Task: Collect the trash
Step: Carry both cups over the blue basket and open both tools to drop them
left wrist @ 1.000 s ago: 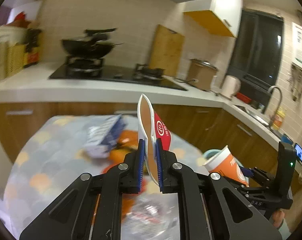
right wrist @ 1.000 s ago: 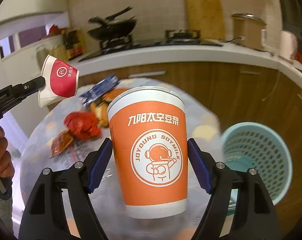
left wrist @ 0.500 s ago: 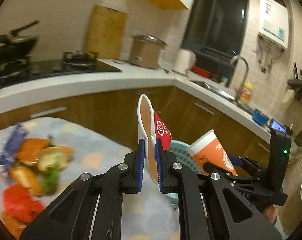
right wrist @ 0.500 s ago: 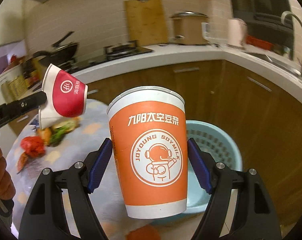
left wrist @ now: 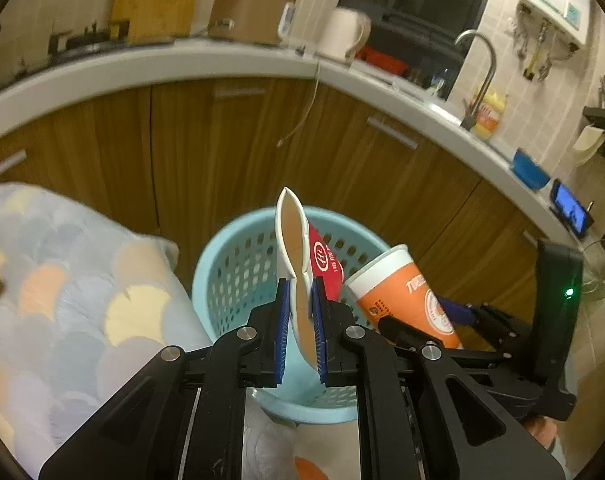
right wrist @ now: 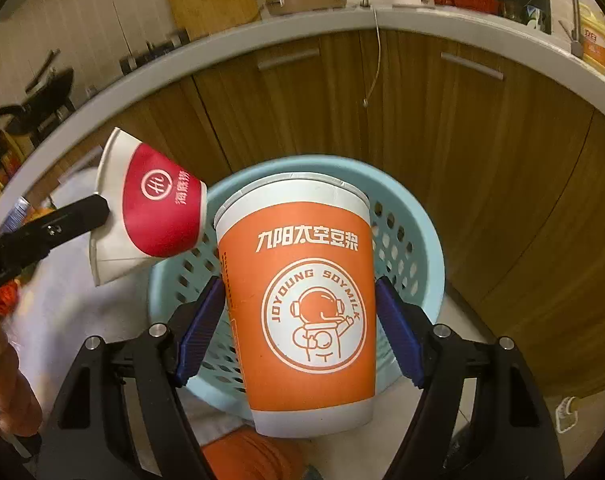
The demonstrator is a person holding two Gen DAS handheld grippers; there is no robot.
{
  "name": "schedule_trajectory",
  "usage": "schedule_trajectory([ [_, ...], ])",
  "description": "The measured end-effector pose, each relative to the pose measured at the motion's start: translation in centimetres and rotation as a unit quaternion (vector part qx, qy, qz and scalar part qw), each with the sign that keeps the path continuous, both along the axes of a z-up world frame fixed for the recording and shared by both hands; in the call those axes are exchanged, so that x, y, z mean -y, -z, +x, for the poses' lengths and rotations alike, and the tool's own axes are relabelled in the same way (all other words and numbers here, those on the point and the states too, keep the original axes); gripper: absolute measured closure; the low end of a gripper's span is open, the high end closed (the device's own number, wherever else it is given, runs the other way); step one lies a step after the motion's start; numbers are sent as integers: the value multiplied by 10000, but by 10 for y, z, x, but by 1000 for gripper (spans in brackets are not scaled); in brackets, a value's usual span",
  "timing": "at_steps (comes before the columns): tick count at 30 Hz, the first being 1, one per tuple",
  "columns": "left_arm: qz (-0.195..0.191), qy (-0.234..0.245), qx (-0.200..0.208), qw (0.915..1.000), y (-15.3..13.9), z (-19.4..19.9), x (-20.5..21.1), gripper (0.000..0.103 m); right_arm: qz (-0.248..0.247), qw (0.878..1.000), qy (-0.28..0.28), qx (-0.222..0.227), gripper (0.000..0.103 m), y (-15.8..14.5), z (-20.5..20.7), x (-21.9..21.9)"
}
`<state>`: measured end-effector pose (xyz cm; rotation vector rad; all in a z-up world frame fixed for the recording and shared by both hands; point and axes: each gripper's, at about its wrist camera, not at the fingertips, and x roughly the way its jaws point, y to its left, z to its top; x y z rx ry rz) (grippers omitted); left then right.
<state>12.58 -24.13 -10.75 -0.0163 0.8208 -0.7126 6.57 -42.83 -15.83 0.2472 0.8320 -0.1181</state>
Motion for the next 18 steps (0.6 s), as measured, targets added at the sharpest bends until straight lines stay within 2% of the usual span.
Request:
schedule_trajectory([
  [7, 232, 3, -248, 9994, 24, 7, 10, 91, -76, 9998, -29, -188, 29, 10, 11, -1],
  [10, 308, -51, -336, 9989, 27, 9, 9, 81, -117, 9996, -34, -273, 27, 12, 14, -2],
  [13, 273, -188, -374, 9988, 26, 9, 3, 63, -138, 9994, -40, -329, 27, 11, 12, -5],
  [14, 274, -244, -323, 9988, 24, 8, 0, 60, -119, 9995, -37, -307, 27, 10, 10, -5],
  [18, 171, -332, -225, 9990, 12, 1, -14, 60, -70, 9998, -51, -195, 27, 2, 6, -8],
])
